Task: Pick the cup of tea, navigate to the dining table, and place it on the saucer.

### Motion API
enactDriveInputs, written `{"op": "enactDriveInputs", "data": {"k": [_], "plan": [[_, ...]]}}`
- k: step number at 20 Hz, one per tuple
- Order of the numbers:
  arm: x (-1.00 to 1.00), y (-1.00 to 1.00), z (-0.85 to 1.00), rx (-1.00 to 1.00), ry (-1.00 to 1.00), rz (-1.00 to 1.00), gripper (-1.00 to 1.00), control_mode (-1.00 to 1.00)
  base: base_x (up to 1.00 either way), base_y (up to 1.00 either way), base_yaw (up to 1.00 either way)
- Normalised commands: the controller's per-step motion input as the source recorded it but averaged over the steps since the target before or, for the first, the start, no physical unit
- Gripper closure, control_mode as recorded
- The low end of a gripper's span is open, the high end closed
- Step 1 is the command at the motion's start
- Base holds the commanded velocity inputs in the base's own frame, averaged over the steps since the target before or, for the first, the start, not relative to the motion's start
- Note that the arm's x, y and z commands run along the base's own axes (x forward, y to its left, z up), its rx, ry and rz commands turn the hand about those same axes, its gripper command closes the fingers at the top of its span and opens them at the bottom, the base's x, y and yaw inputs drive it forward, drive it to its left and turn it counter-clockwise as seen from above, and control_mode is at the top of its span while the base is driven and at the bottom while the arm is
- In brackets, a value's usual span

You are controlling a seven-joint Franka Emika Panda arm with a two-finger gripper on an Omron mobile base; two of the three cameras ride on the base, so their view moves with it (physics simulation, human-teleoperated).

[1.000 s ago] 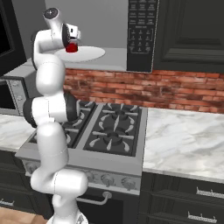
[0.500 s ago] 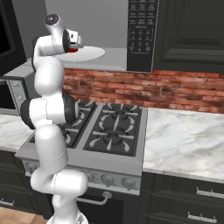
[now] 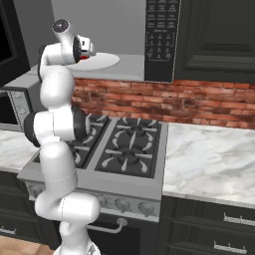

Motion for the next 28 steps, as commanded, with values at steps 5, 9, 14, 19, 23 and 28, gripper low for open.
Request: {"op": "enactDriveInputs", "data": {"k": [5,9,14,19,23,28], "plan": [[0.26,0.00,0.04,0.00,0.00,0.00,-1.00,-1.00,0.00,0.00,0.00],[0.08,0.00,0.09,0.00,0.00,0.00,-1.00,-1.00,0.00,0.00,0.00],[-0.10,0.00,0.02,0.00,0.00,0.00,-1.00,-1.00,0.00,0.00,0.00],[-0.04,0.01,0.05,0.00,-0.01,0.00,-1.00,-1.00,0.00,0.00,0.00],[0.16,0.03,0.00,0.00,0.00,0.00,-1.00,-1.00,0.00,0.00,0.00],[0.11,0.00,0.00,0.00,0.00,0.00,-1.00,-1.00,0.00,0.00,0.00]]}}
